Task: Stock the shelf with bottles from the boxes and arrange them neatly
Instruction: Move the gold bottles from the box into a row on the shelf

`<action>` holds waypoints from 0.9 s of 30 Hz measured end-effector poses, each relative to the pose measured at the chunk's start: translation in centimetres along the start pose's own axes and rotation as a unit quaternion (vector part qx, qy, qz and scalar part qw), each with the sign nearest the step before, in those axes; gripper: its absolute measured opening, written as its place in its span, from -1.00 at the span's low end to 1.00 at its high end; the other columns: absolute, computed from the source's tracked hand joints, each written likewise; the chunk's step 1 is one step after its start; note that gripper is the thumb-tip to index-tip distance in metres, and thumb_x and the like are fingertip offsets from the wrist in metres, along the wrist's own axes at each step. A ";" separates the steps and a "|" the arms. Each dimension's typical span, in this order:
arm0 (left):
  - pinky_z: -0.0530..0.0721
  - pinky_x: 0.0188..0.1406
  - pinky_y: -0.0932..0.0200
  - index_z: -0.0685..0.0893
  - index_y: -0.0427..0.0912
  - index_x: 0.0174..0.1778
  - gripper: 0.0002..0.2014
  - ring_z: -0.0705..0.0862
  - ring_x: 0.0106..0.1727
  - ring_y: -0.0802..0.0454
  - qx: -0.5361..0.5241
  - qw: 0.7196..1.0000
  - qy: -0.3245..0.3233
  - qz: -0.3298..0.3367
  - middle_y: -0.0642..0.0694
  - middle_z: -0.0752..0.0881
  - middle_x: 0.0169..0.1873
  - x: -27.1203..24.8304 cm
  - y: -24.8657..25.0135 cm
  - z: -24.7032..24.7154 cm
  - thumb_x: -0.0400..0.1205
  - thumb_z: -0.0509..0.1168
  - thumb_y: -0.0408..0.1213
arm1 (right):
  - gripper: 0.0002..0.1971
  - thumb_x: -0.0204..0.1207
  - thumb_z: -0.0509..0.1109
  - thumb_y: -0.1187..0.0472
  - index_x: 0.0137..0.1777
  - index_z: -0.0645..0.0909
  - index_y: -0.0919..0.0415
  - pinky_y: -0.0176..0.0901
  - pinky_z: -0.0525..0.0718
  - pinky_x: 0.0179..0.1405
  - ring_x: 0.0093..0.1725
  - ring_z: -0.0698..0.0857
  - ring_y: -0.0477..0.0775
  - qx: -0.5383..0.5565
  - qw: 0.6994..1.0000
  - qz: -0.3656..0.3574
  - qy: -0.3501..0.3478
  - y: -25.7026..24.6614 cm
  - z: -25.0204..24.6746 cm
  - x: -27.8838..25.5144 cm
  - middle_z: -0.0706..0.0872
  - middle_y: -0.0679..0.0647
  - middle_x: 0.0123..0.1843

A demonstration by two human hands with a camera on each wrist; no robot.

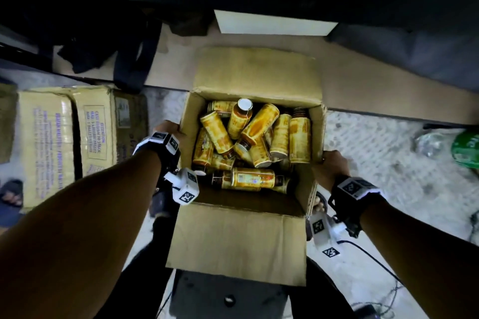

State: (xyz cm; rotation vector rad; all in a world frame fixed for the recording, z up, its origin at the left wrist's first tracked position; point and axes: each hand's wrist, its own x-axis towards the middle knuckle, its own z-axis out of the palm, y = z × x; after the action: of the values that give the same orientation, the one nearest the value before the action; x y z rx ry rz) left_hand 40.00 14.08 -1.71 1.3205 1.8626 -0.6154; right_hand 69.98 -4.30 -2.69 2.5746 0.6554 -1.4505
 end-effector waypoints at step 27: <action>0.67 -0.14 0.03 0.69 -0.07 -0.22 -0.68 0.68 -0.20 -0.08 -0.408 0.910 0.027 0.072 -0.24 0.73 -0.15 -1.0 4.2 2.1 0.60 0.13 -0.53 | -0.69 0.46 0.31 0.41 0.16 0.73 0.24 -0.19 0.60 0.04 0.10 0.74 0.25 0.212 0.933 -0.058 0.284 -6.0 0.7 -4.1 0.81 0.22 0.09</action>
State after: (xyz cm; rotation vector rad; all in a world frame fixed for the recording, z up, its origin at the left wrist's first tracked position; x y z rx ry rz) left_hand 44.72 13.38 -2.03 0.8851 1.7370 0.2819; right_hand 65.04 -0.45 1.03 3.3982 0.6067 -0.9310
